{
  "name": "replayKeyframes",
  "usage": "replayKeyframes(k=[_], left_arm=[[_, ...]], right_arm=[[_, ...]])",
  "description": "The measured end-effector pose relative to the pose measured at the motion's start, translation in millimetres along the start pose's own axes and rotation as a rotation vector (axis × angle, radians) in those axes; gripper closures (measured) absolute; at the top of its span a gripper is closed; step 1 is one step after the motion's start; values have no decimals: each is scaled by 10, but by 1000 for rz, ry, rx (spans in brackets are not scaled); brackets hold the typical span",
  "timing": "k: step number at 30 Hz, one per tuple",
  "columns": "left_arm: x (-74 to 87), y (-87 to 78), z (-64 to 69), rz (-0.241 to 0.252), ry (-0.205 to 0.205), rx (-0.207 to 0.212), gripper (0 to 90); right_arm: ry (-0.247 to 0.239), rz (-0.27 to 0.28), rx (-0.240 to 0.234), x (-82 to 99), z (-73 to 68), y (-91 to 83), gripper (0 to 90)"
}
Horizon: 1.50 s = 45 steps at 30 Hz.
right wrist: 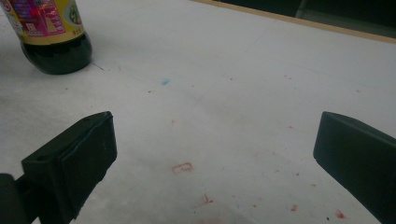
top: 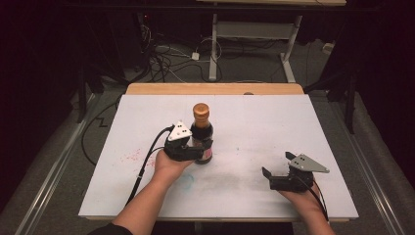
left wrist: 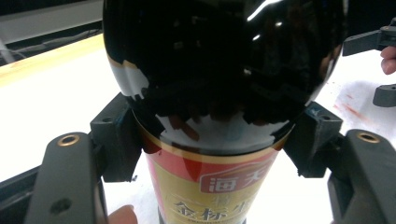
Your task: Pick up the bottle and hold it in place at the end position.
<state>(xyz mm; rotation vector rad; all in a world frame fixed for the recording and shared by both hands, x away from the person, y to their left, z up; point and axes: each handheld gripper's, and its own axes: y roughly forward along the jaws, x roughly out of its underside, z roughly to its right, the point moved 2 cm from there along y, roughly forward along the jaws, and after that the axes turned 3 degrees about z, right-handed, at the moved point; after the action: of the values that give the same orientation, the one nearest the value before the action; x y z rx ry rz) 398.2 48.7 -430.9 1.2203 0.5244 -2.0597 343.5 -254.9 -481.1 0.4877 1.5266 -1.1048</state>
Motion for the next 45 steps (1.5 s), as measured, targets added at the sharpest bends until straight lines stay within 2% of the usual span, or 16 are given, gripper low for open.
replayKeyframes(k=[9,13,20,21,22,24,25,31,37,39,40,41,45], left_arm=[[-22,237,62,-14,9,48,289],[-6,319,95,-24,-1,81,288],[50,339,94,-44,10,106,287],[-42,130,-219,-386,458,148,285],[-42,130,-219,-386,458,148,284],[-89,91,-272,-453,531,168,283],[-79,99,-268,-436,519,169,281],[-31,77,-285,-395,506,180,278],[-15,73,-263,-384,514,152,272],[11,60,-250,-384,497,147,267],[36,59,-240,-391,479,164,248],[44,54,-248,-393,487,141,218],[68,37,-286,-400,451,120,188]], right_arm=[[10,8,6,-1,24,-28,5],[13,10,8,5,34,-32,5],[20,5,8,15,31,-30,5],[17,4,6,18,29,-24,5],[17,4,6,18,29,-24,5],[16,3,5,19,24,-17,5],[18,1,4,19,17,-10,5],[5,2,-1,4,-10,8,5],[-2,-1,-13,-26,-47,47,5],[-3,-4,-17,-41,-62,60,5],[-5,-3,-20,-52,-72,69,5],[-7,-6,-33,-94,-98,96,12],[-2,0,-54,-167,-131,124,34]])
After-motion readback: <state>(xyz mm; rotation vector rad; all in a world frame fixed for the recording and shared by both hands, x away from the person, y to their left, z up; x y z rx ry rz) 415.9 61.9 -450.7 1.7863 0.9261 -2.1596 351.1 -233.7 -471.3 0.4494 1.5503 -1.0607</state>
